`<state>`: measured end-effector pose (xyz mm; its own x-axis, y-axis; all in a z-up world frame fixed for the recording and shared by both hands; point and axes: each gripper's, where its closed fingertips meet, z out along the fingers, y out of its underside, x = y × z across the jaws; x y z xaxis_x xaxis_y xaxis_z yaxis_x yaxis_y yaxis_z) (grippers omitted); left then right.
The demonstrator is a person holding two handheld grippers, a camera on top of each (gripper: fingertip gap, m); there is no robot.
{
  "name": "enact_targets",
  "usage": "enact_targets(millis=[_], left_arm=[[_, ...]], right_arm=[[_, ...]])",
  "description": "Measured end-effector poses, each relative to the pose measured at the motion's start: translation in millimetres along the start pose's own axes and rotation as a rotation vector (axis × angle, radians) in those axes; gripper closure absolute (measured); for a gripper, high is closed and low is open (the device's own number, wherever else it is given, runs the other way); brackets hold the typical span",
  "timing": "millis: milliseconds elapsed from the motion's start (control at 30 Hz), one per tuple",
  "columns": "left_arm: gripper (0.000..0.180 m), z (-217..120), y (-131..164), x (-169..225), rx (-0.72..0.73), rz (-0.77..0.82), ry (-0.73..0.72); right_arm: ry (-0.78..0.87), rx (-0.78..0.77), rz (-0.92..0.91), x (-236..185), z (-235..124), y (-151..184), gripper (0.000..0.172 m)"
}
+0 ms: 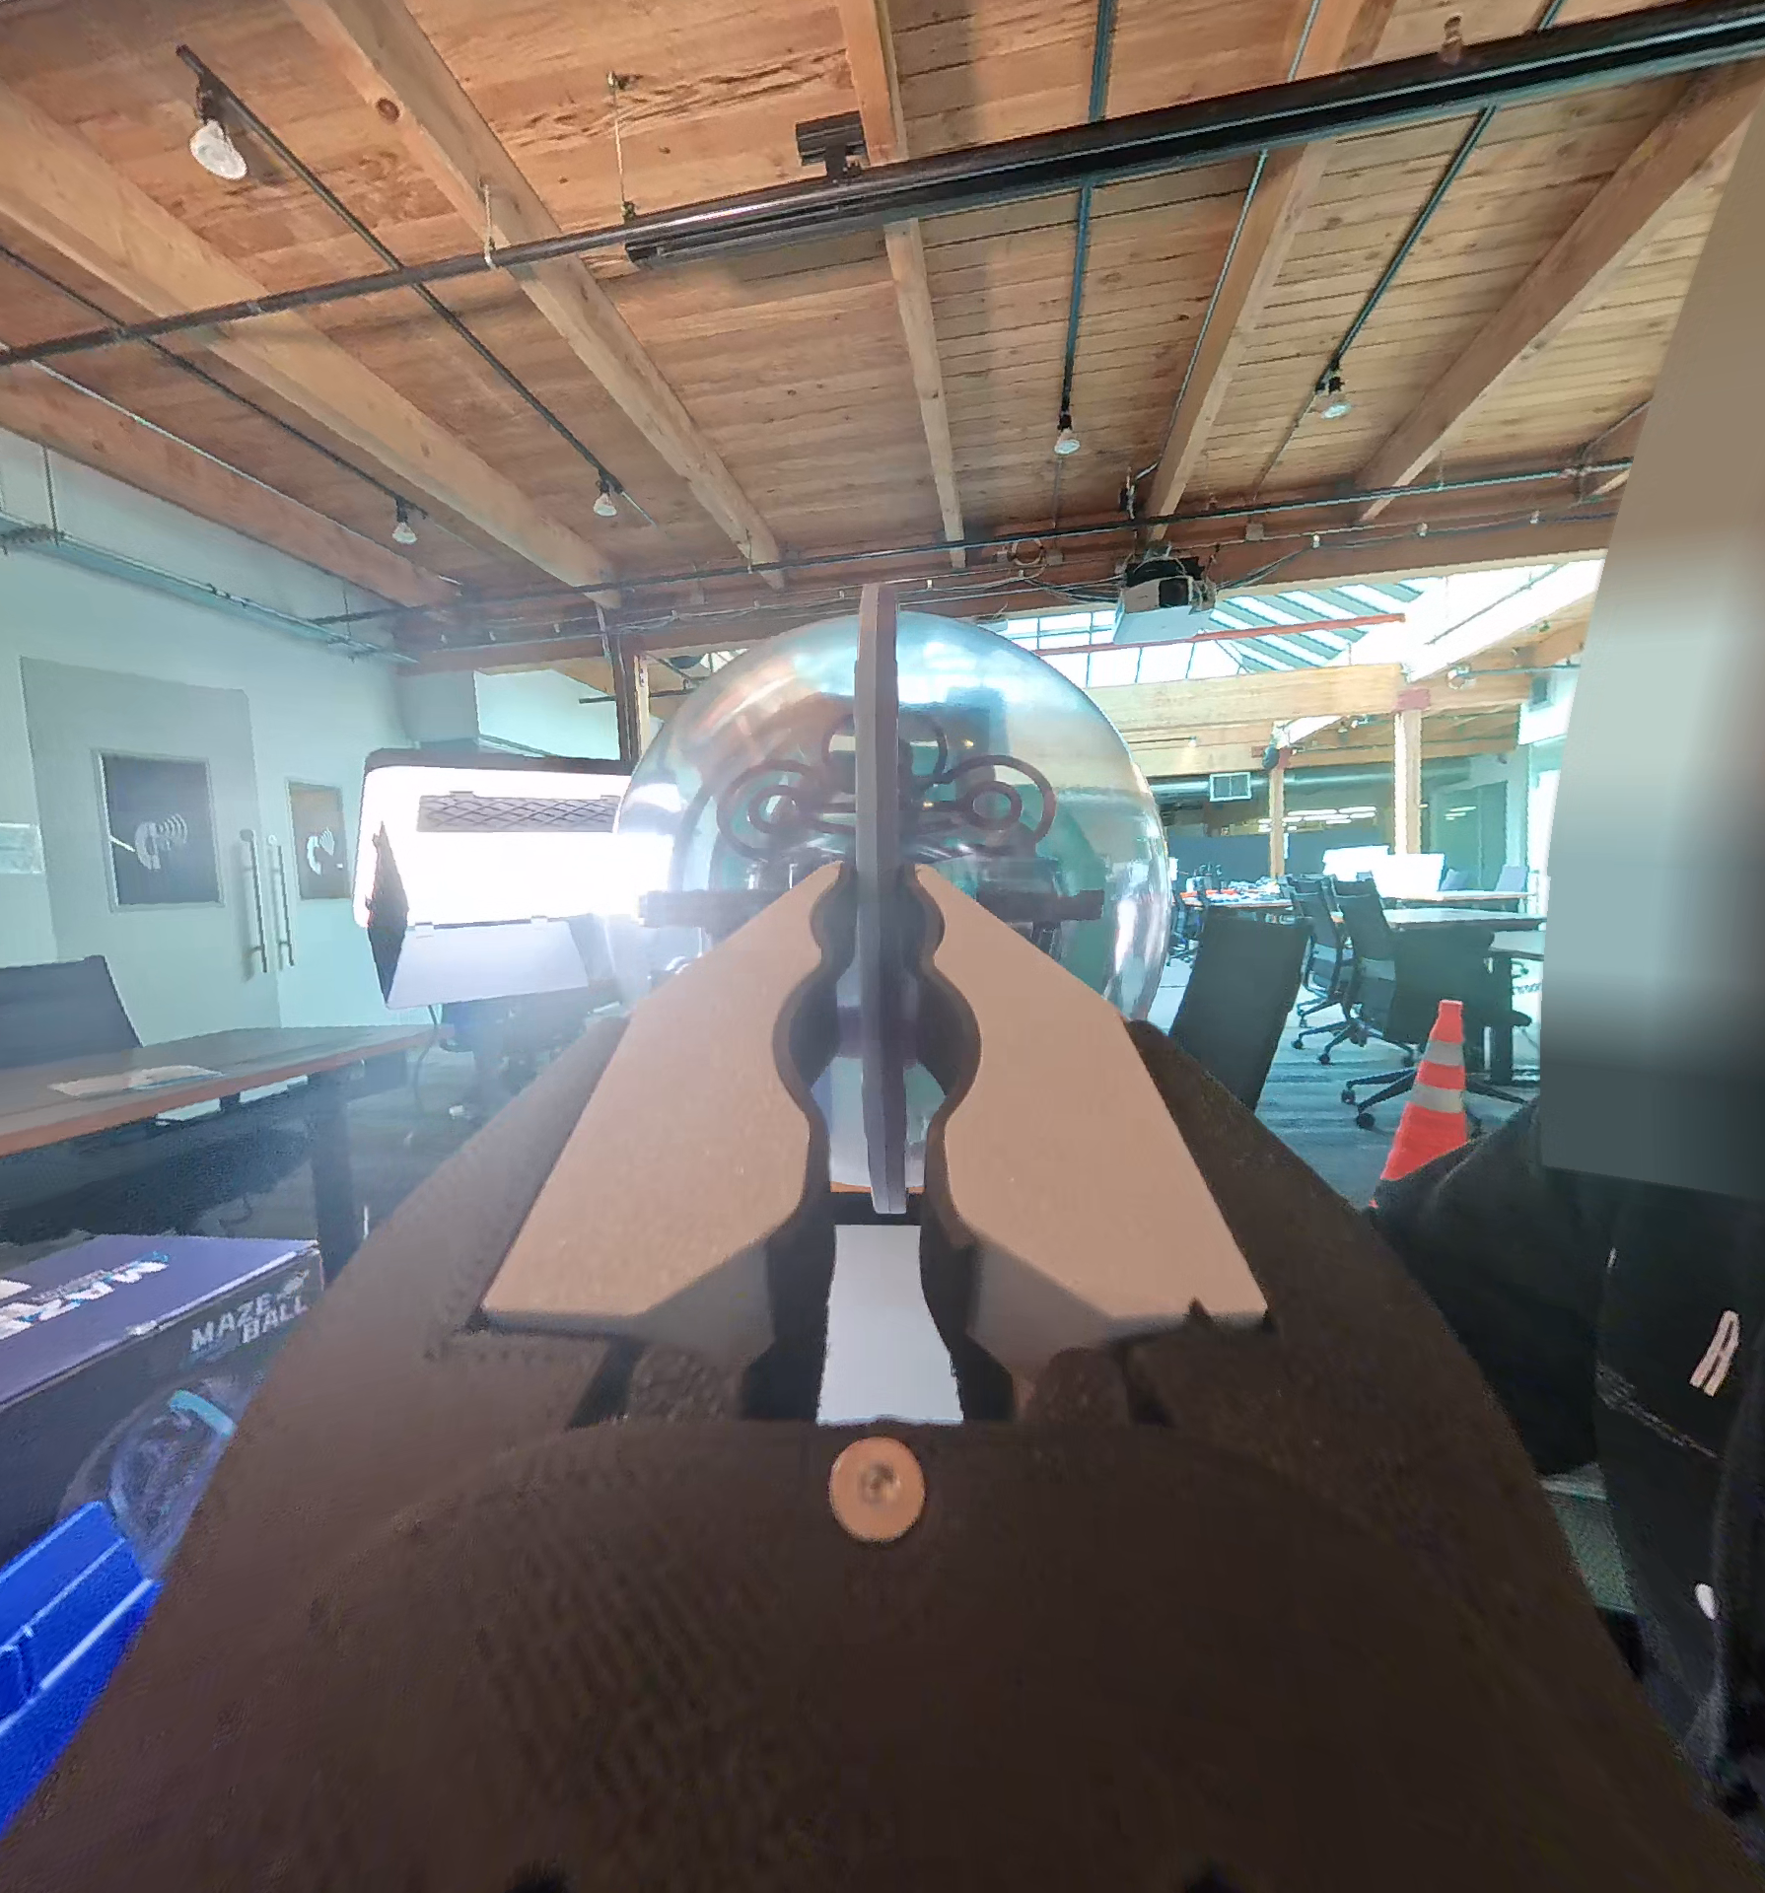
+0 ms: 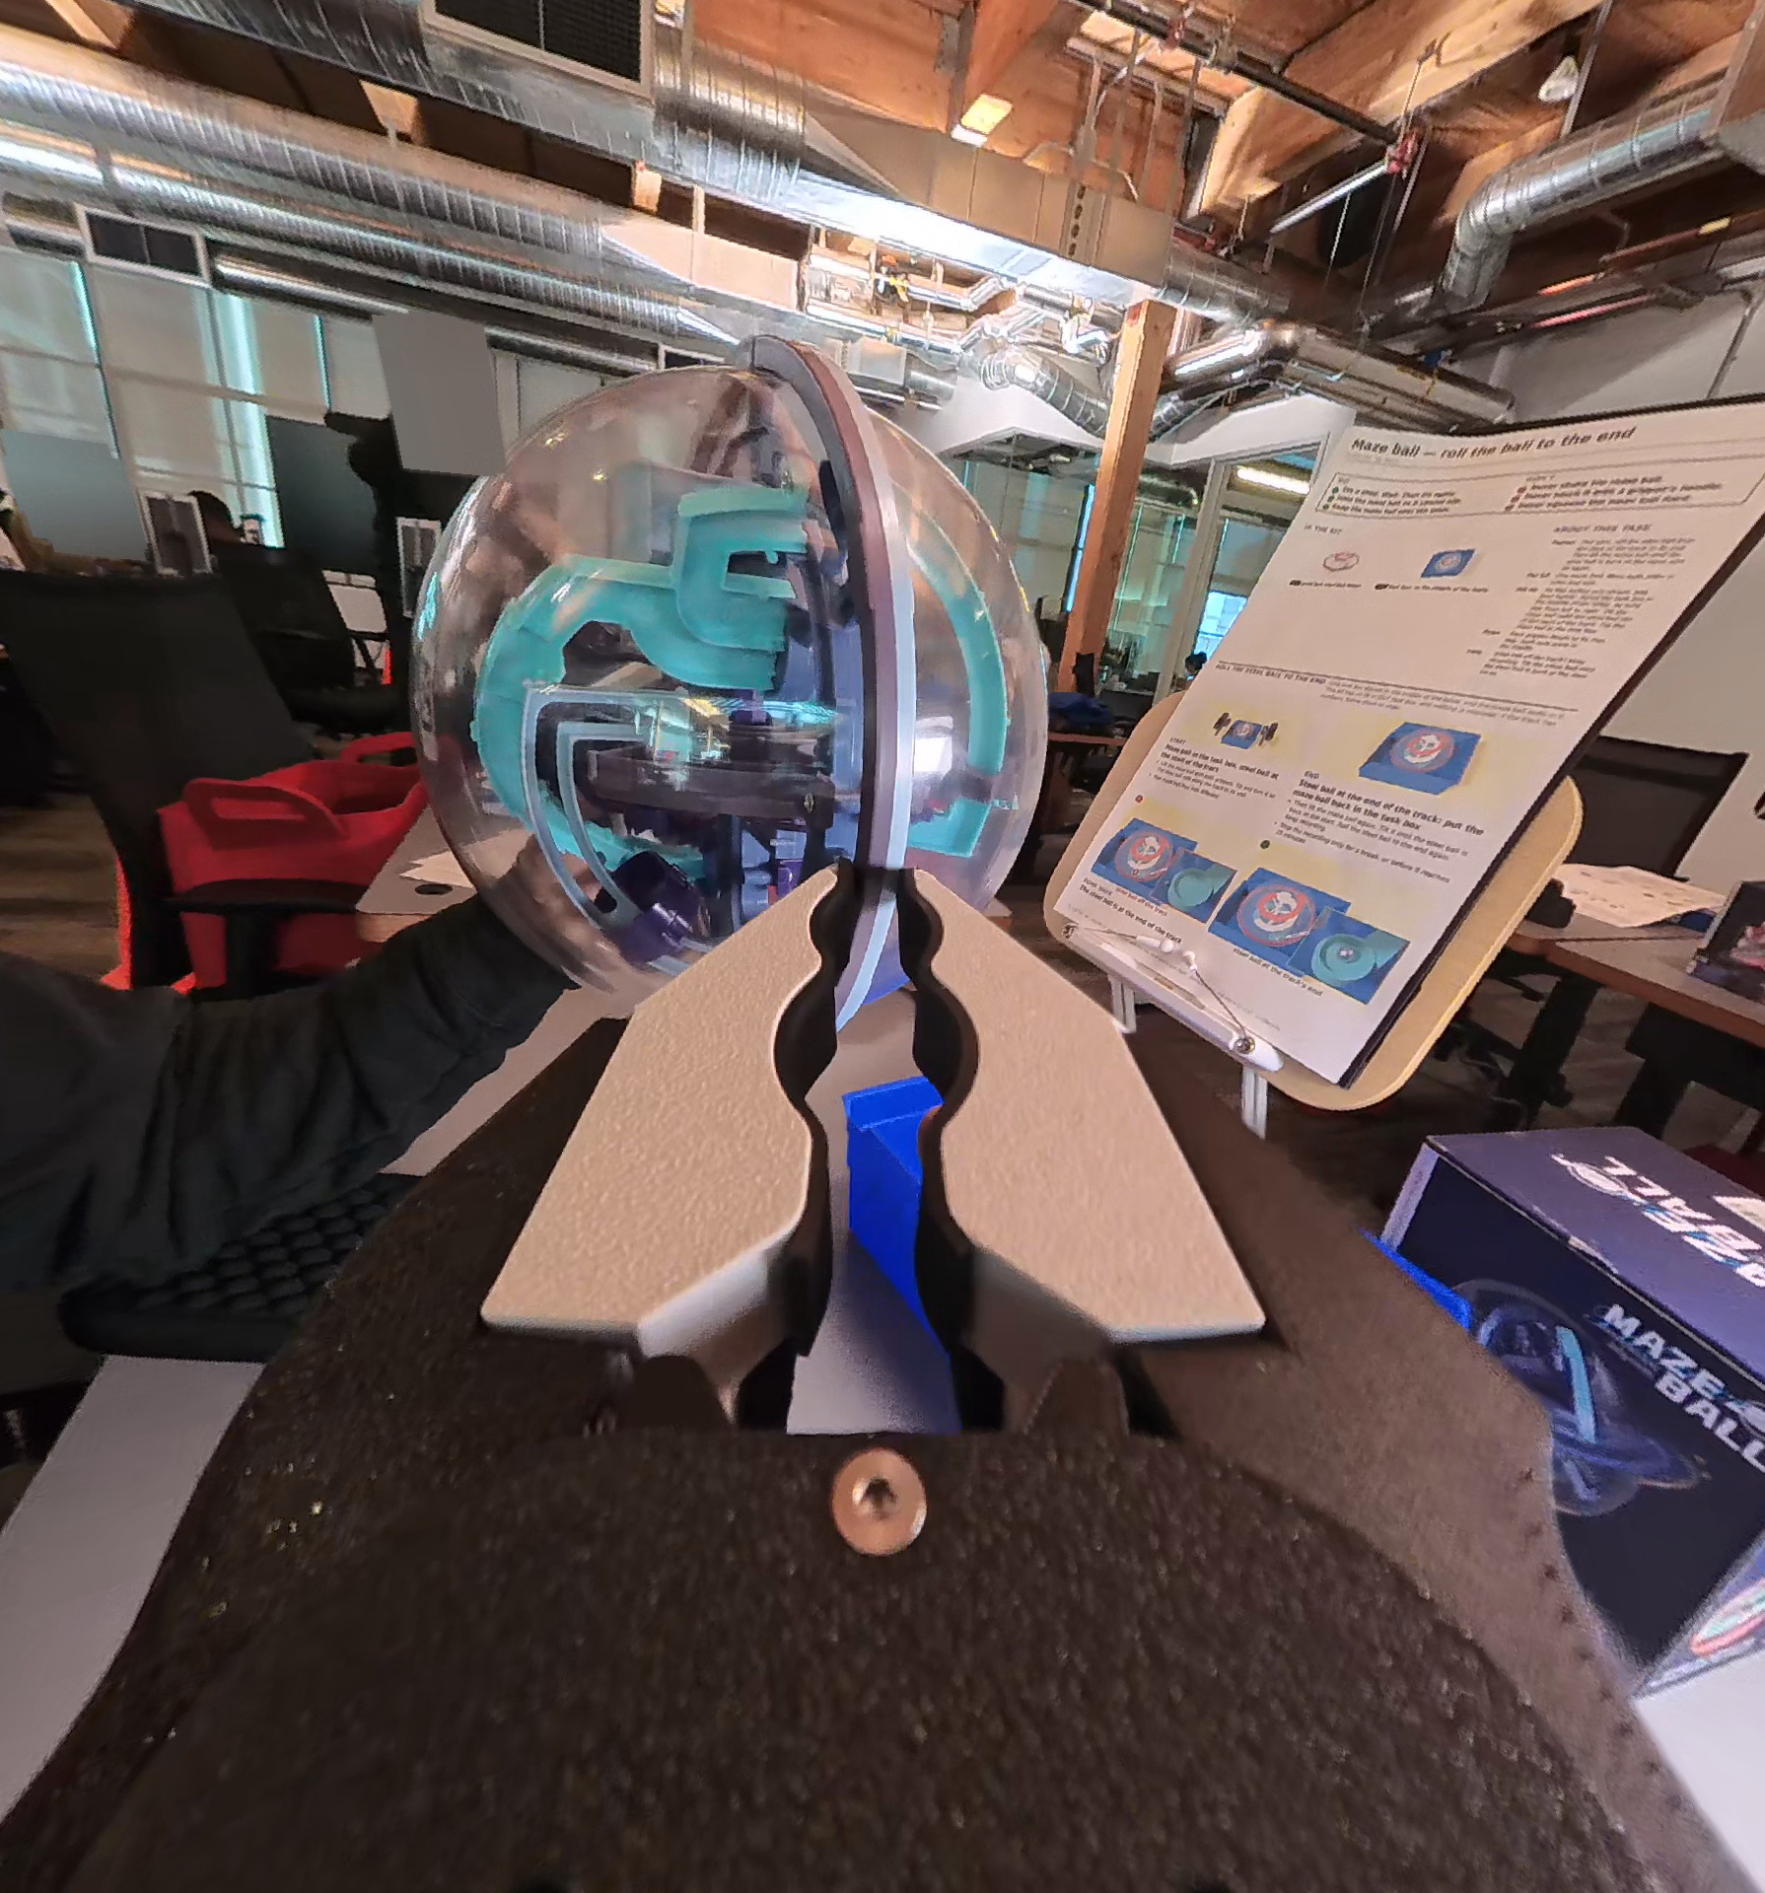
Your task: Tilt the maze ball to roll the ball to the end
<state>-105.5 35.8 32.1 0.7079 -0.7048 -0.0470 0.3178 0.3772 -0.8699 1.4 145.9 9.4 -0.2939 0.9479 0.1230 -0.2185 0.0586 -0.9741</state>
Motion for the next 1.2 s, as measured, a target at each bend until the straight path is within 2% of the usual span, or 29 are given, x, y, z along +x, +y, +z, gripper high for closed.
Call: enact_targets(millis=[400,867,1200], left_arm=[[0.174,-11.2,17.7,3.8,-0.012,-0.048,-0.01],[0.175,-26.6,54.1,7.3,-0.05,-0.152,-0.044],[0.175,-51.6,104.6,6.6,-0.113,-0.333,-0.139]], right_arm=[[-0.003,-0.008,0.062,-4.9,-3.3,19.8,0.166],[0.025,-0.035,0.156,-11.6,-15.6,52.6,0.166],[0.06,-0.125,0.32,-19.0,-28.4,110.1,0.166]])
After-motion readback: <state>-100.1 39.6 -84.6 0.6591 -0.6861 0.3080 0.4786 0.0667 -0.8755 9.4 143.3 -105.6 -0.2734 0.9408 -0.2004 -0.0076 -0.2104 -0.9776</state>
